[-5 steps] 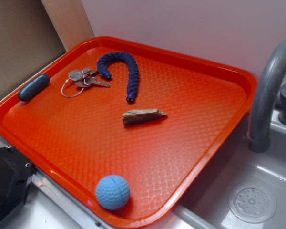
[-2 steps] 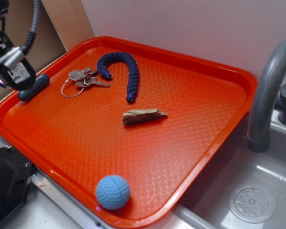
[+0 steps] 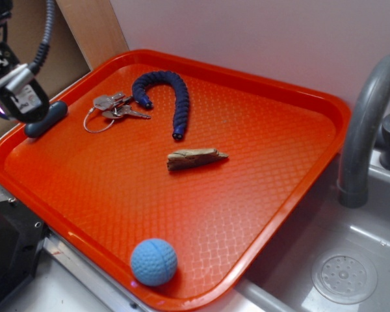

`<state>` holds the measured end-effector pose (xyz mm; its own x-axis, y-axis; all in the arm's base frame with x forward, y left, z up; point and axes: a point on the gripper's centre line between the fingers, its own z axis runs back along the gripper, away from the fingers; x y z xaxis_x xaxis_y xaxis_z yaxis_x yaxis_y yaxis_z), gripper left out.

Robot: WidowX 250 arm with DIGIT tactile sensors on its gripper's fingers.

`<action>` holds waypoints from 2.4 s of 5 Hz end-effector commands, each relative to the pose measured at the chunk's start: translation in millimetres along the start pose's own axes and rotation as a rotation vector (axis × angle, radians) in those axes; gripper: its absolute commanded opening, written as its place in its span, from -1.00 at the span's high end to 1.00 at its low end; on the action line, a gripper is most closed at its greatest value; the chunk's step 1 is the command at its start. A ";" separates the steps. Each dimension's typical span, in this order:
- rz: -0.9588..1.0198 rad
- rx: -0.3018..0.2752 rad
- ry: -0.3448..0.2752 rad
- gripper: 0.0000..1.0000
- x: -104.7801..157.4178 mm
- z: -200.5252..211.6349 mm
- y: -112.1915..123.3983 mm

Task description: Grab the blue ball.

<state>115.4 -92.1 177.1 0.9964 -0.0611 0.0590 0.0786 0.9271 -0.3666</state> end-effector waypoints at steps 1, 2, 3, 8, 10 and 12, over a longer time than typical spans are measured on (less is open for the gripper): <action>-0.160 0.013 0.184 -1.00 39.1 -88.1 -51.8; -0.224 -0.047 0.254 -1.00 34.4 -111.1 -61.4; -0.255 0.037 0.313 -1.00 27.6 -136.9 -66.9; -0.366 0.213 0.287 -1.00 -10.7 -147.0 -33.2; -0.437 0.130 0.265 -1.00 -15.0 -168.6 -42.3; -0.401 0.183 0.271 1.00 -9.9 -178.8 -40.6</action>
<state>117.3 -193.4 26.4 0.8733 -0.4792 -0.0881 0.4552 0.8669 -0.2032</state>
